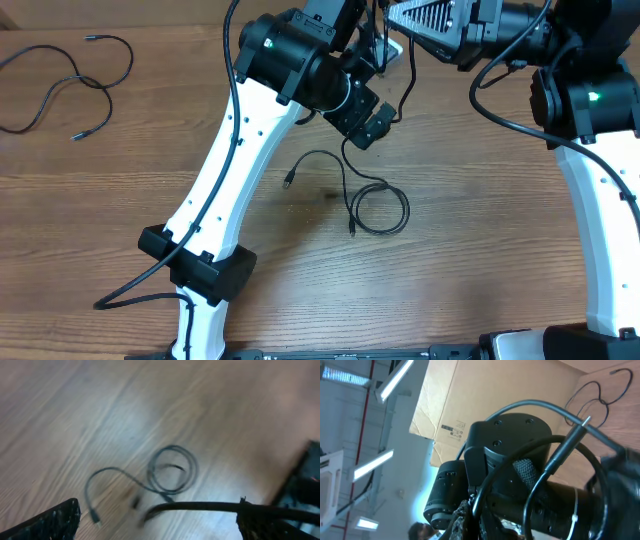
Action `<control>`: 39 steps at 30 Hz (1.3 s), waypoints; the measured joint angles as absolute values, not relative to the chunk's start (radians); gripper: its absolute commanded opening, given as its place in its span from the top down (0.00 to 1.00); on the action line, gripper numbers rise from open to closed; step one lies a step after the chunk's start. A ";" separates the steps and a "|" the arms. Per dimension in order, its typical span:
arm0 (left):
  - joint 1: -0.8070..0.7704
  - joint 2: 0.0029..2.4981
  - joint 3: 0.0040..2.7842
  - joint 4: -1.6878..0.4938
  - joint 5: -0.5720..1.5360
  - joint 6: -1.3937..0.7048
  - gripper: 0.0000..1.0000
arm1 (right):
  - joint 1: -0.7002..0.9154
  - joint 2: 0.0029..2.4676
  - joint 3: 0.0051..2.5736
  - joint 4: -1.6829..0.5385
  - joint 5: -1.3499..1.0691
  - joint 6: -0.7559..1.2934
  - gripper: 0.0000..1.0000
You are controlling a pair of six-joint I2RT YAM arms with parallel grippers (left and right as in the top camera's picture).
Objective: Untangle cables
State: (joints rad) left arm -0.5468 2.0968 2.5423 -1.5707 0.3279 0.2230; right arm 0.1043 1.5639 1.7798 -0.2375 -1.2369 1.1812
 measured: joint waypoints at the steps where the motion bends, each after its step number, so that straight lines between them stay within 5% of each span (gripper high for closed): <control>1: -0.547 2.097 2.542 -1.576 0.351 0.244 0.00 | 0.105 1.564 1.780 -0.237 -1.231 1.188 0.96; 7: -0.548 2.097 2.542 -1.578 0.426 0.311 0.09 | 0.098 1.564 1.780 -0.235 -1.195 1.236 0.96; 16: -0.548 2.097 2.542 -1.555 0.442 0.338 0.08 | 0.094 1.564 1.780 -0.217 -1.177 1.320 0.96; 30: -0.548 2.097 2.542 -1.576 0.453 0.348 0.96 | 0.093 1.564 1.780 -0.217 -1.174 1.372 0.96; 39: -0.548 2.097 2.542 -1.617 0.453 0.349 0.96 | 0.090 1.564 1.780 -0.218 -1.174 1.380 0.96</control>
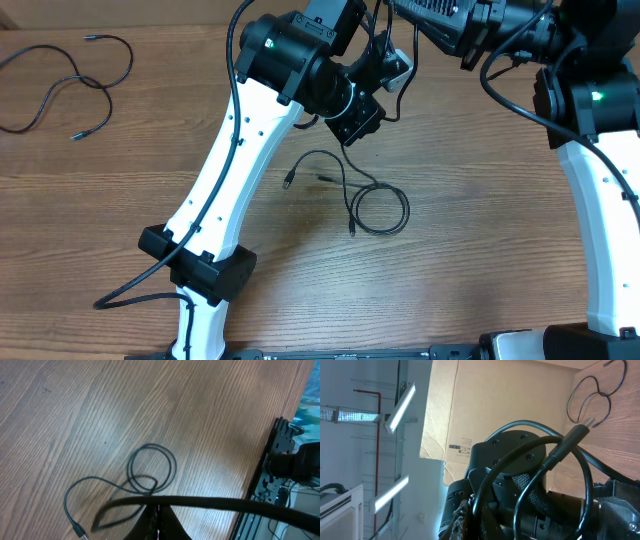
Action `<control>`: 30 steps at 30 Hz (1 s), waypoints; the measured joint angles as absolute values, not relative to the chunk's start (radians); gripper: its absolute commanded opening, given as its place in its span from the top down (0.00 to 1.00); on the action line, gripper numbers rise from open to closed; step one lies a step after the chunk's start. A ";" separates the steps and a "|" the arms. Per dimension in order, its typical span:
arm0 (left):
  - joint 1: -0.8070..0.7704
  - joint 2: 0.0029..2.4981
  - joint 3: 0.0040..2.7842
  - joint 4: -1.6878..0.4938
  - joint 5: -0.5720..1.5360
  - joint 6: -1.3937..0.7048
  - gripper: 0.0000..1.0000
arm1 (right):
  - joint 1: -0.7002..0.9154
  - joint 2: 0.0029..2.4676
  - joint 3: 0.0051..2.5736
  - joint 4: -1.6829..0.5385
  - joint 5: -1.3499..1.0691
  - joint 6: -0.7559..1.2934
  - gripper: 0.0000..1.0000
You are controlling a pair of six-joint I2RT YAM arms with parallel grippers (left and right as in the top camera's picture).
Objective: Untangle cables
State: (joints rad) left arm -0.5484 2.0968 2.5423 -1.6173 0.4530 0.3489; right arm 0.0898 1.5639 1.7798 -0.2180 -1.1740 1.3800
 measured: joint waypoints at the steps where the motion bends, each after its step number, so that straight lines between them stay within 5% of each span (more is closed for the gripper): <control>1: -0.548 2.097 2.542 -1.620 0.453 0.349 0.96 | 0.086 1.564 1.780 -0.220 -1.174 1.380 0.96; 5: -0.548 2.097 2.542 -1.615 0.426 0.355 0.69 | 0.058 1.564 1.780 -0.229 -1.175 1.380 0.96; 6: -0.548 2.097 2.542 -1.608 0.418 0.351 0.56 | 0.050 1.564 1.780 -0.228 -1.175 1.380 0.96; 7: -0.548 2.097 2.542 -1.599 0.410 0.351 0.18 | 0.046 1.564 1.780 -0.229 -1.176 1.380 0.96; 8: -0.547 2.097 2.542 -1.588 0.404 0.351 0.00 | 0.043 1.564 1.780 -0.229 -1.178 1.380 0.96; 30: -0.557 2.097 2.469 -1.443 0.427 0.423 0.00 | 0.040 1.565 1.780 -0.142 -1.227 1.534 0.96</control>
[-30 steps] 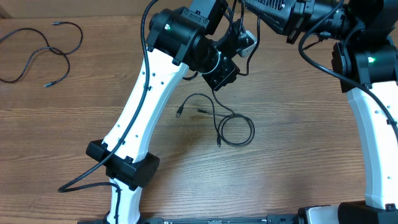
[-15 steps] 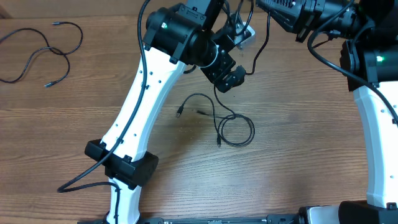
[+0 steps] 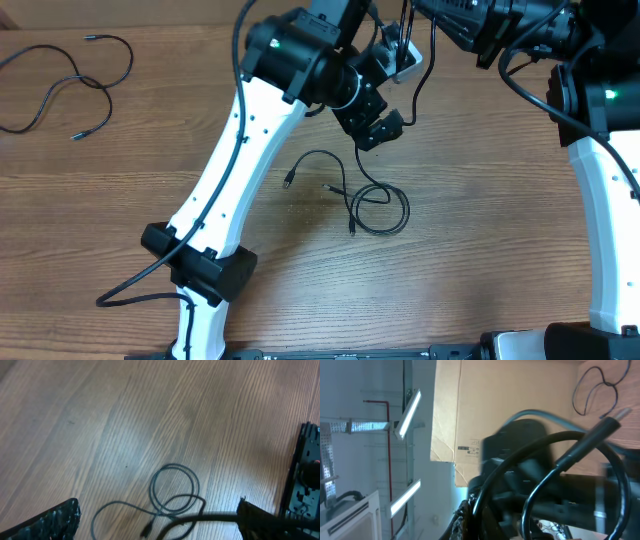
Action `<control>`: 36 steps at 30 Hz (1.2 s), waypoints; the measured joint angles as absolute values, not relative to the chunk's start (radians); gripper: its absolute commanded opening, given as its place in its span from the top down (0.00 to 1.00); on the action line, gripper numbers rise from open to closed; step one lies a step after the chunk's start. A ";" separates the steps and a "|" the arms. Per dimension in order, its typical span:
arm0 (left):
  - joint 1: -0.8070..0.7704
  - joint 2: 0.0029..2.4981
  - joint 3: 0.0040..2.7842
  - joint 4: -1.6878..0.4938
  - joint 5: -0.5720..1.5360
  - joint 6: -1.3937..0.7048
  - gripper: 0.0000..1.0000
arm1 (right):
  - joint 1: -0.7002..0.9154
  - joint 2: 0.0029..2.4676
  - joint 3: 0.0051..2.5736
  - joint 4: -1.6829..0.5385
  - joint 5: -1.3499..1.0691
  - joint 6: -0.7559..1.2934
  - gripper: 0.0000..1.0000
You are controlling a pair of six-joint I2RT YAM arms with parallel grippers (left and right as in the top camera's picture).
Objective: Untangle cables
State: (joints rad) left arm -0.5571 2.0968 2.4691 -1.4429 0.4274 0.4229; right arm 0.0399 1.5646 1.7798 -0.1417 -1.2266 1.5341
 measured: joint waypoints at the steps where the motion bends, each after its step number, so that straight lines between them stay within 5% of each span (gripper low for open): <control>1: -0.557 2.097 2.450 -1.433 0.431 0.423 0.00 | 0.040 1.565 1.780 -0.125 -1.227 1.547 0.96; 4: -0.558 2.098 2.407 -1.408 0.447 0.427 0.11 | 0.040 1.565 1.780 -0.108 -1.228 1.567 0.96; 8: -0.558 2.098 2.386 -1.383 0.465 0.434 0.41 | 0.040 1.565 1.780 -0.105 -1.236 1.581 0.96; 13: -0.558 2.098 2.385 -1.360 0.477 0.429 0.43 | 0.040 1.565 1.780 -0.105 -1.250 1.589 0.96; 16: -0.558 2.098 2.385 -1.360 0.479 0.421 0.61 | 0.040 1.565 1.780 -0.105 -1.253 1.583 0.96; 19: -0.558 2.098 2.385 -1.360 0.480 0.417 0.66 | 0.040 1.565 1.780 -0.115 -1.253 1.559 0.96; 21: -0.558 2.098 2.385 -1.361 0.480 0.409 0.79 | 0.040 1.565 1.780 -0.126 -1.253 1.542 0.96; 22: -0.558 2.098 2.385 -1.360 0.480 0.402 0.96 | 0.040 1.565 1.780 -0.133 -1.253 1.533 0.96; 36: -0.551 2.083 2.378 -1.395 0.479 0.312 0.96 | 0.004 1.565 1.780 -0.566 -1.121 1.084 0.96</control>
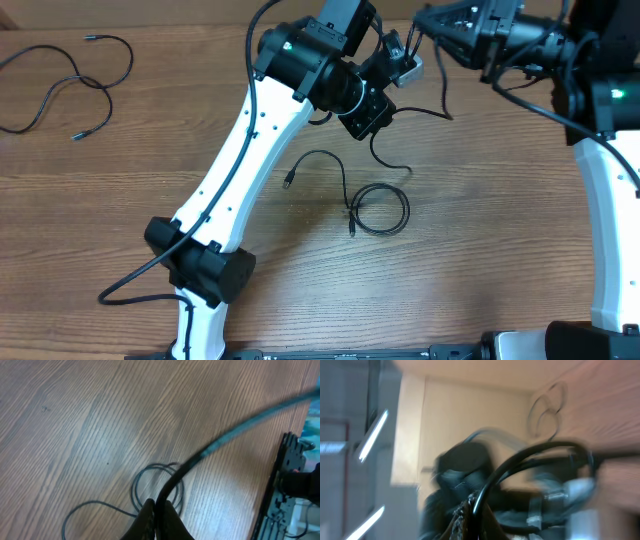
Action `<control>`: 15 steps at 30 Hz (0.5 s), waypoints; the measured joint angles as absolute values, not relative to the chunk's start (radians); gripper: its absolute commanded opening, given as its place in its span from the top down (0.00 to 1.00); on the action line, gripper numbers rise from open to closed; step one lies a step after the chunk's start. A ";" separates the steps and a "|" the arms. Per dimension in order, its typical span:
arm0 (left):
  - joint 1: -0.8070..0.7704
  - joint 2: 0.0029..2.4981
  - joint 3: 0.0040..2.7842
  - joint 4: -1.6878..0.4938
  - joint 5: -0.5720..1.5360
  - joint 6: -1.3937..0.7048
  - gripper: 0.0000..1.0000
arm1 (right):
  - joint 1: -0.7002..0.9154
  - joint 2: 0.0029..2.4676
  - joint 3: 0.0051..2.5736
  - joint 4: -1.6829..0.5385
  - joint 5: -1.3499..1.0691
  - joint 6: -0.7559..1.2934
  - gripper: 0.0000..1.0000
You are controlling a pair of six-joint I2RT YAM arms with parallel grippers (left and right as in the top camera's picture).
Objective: Untangle cables
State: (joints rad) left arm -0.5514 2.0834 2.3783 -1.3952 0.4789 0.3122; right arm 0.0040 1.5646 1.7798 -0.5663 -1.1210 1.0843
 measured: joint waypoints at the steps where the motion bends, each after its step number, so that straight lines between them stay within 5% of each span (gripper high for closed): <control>1: -0.548 2.074 2.377 -1.395 0.479 0.303 0.96 | -0.012 1.565 1.780 -0.587 -1.105 1.065 0.94; 4: -0.529 2.018 2.374 -1.394 0.479 0.271 0.96 | -0.067 1.565 1.780 -0.599 -1.066 1.007 0.72; 7: -0.514 1.937 2.374 -1.390 0.479 0.246 0.96 | -0.105 1.565 1.780 -0.606 -1.044 0.953 0.67; 12: -0.507 1.771 2.376 -1.383 0.479 0.214 0.96 | -0.139 1.565 1.780 -0.769 -0.944 0.815 0.37; 15: -0.509 1.699 2.378 -1.371 0.475 0.187 0.96 | -0.143 1.565 1.778 -0.916 -0.804 0.761 0.28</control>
